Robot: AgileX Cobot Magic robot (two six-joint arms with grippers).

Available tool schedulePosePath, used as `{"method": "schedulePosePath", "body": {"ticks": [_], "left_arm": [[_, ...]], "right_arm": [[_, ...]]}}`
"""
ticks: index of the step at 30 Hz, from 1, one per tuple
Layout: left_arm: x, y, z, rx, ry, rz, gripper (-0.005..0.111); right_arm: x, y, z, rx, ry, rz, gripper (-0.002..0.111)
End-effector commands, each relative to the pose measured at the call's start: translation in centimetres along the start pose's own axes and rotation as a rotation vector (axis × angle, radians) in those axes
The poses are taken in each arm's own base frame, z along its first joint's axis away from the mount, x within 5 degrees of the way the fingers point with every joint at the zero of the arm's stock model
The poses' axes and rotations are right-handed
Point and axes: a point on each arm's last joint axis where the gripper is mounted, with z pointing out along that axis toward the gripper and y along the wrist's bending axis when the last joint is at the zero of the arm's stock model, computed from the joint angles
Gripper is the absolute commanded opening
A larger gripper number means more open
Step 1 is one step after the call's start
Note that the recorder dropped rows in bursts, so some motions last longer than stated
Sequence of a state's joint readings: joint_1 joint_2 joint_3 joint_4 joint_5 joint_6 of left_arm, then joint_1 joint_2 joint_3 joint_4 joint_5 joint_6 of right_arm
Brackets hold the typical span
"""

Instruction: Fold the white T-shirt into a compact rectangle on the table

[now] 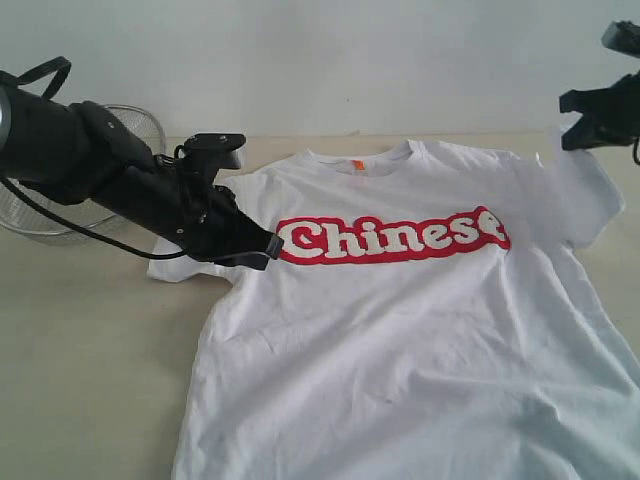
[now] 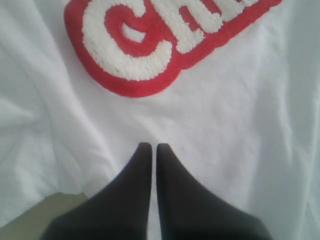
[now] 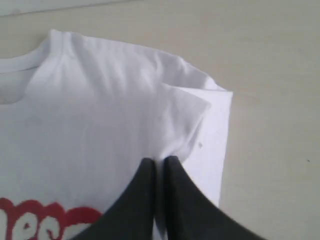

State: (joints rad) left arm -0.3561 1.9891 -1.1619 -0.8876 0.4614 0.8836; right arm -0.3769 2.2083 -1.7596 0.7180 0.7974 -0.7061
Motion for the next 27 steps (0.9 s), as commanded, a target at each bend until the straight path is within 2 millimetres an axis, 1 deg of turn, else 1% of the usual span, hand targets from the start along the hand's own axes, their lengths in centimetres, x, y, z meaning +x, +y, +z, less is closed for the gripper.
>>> {"method": "schedulePosePath", "body": {"ticks": [1, 8, 10, 15, 20, 21, 24, 26, 27], "left_arm": [[-0.2, 0.1, 0.0, 0.006, -0.007, -0.004, 0.004], [-0.2, 0.0, 0.0, 0.008, -0.006, -0.004, 0.004], [-0.2, 0.0, 0.0, 0.008, -0.006, -0.004, 0.004], [-0.2, 0.0, 0.0, 0.008, -0.006, -0.004, 0.004], [-0.2, 0.0, 0.0, 0.010, -0.005, -0.004, 0.004], [-0.2, 0.0, 0.0, 0.010, -0.005, -0.004, 0.004], [-0.2, 0.0, 0.0, 0.008, -0.006, -0.004, 0.004], [-0.2, 0.0, 0.0, 0.009, -0.005, -0.004, 0.004], [-0.2, 0.0, 0.0, 0.009, -0.005, -0.004, 0.004]], "right_arm": [[-0.5, 3.2, -0.4, -0.052, 0.019, -0.065, 0.000], [-0.1, 7.4, 1.1, -0.098, 0.101, -0.181, 0.000], [0.2, 8.4, 1.4, -0.106, 0.127, -0.214, 0.000], [1.2, 10.3, 1.9, -0.129, 0.235, -0.294, 0.000], [1.4, 12.3, 2.9, -0.133, 0.233, -0.320, 0.000], [1.6, 12.4, 3.1, -0.137, 0.243, -0.316, 0.000], [2.6, 12.4, 4.6, -0.150, 0.299, -0.315, 0.000], [2.8, 12.3, 4.9, -0.148, 0.307, -0.319, 0.005], [2.7, 12.3, 4.9, -0.146, 0.303, -0.319, 0.017]]}}
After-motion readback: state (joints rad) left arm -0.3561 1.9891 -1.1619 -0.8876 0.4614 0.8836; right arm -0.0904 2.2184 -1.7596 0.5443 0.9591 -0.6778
